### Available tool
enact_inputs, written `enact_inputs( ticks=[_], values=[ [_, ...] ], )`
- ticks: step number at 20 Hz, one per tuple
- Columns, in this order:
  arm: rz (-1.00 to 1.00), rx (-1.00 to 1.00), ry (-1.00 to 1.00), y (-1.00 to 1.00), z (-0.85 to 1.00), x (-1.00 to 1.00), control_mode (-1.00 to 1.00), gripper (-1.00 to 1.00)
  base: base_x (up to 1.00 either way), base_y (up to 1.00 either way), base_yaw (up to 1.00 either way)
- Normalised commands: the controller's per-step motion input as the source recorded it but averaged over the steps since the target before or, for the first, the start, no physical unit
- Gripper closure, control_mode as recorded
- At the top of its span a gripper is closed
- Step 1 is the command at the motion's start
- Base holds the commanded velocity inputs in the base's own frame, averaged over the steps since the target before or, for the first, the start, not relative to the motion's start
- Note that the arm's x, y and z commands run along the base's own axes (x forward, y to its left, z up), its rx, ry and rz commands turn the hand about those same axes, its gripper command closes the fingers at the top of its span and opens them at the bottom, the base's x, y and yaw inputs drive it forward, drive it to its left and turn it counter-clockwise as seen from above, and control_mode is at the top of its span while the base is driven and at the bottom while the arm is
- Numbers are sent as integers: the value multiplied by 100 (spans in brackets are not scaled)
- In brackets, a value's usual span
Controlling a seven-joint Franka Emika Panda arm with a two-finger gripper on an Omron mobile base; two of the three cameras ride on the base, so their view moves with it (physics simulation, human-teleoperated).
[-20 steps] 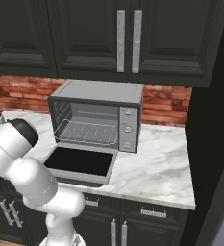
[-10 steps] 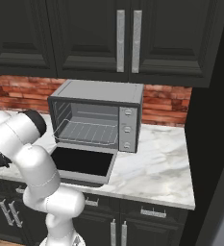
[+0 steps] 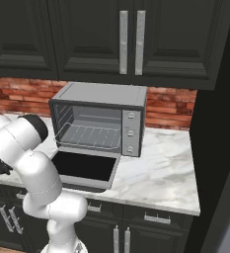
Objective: Pick up the heated bread from the toaster oven and place it in the bowl. Then move the bread bowl to the dining counter.
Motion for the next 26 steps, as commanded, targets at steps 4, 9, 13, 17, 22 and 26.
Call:
enact_inputs(
  ticks=[4,9,13,17,22,26],
  values=[
    [-9,1,-6,-30,61,-16,-100,100,0,0,0],
    [-21,4,-2,-80,88,-60,-100,100,0,0,0],
    [-25,0,0,-95,100,-67,-100,100,0,0,0],
    [-23,0,2,-90,100,-59,-100,100,0,0,0],
    [-19,-8,16,-73,100,-52,-100,100,0,0,0],
    [-15,-11,33,-67,100,-41,-100,100,0,0,0]
  ],
)
